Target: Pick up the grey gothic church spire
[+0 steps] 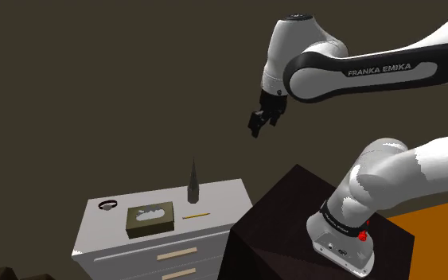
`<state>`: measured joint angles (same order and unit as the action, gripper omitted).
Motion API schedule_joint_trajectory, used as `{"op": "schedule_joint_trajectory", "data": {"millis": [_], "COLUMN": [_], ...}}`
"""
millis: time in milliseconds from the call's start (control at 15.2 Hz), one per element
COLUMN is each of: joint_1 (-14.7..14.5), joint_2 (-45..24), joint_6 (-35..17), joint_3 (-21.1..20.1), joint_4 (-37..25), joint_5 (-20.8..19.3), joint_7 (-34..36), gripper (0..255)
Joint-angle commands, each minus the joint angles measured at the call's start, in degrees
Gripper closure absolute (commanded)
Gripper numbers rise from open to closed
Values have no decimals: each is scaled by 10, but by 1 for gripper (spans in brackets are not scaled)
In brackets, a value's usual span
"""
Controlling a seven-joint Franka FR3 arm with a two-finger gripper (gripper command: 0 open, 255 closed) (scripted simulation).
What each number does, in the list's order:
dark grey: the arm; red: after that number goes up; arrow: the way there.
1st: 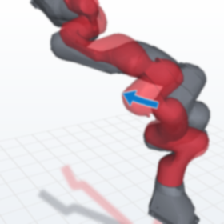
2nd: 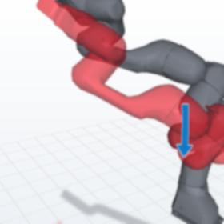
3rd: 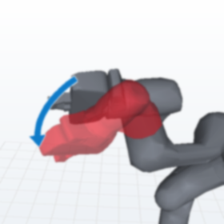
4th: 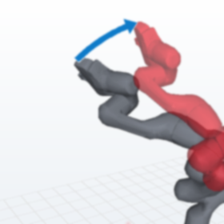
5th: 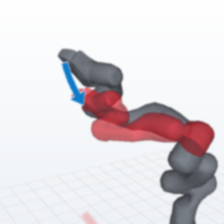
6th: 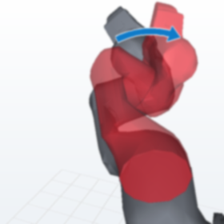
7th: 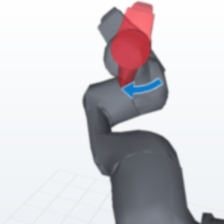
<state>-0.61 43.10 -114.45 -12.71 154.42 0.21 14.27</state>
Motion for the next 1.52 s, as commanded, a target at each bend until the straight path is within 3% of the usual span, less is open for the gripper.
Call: {"op": "schedule_joint_trajectory", "data": {"millis": [0,396,594,726,858,924,1056,1122,1254,1452], "joint_1": [-1,20,60,106,174,214,287,298,260,191], "joint_2": [-15,-117,-189,-242,-300,-334,-419,-470,-557,-656], "joint_6": [-51,-215,-294,-341,-377,-387,-377,-355,-309,-257], "joint_3": [-23,-115,-177,-230,-295,-330,-390,-398,-363,-305], "joint_4": [23,59,58,48,31,18,-20,-44,-87,-148], "joint_5": [2,-18,-62,-118,-209,-274,-445,-532,-655,-762], "joint_7": [29,142,221,292,388,449,600,675,782,880], "gripper": [0,0,0,0,0,0,0,0,0,0]}}
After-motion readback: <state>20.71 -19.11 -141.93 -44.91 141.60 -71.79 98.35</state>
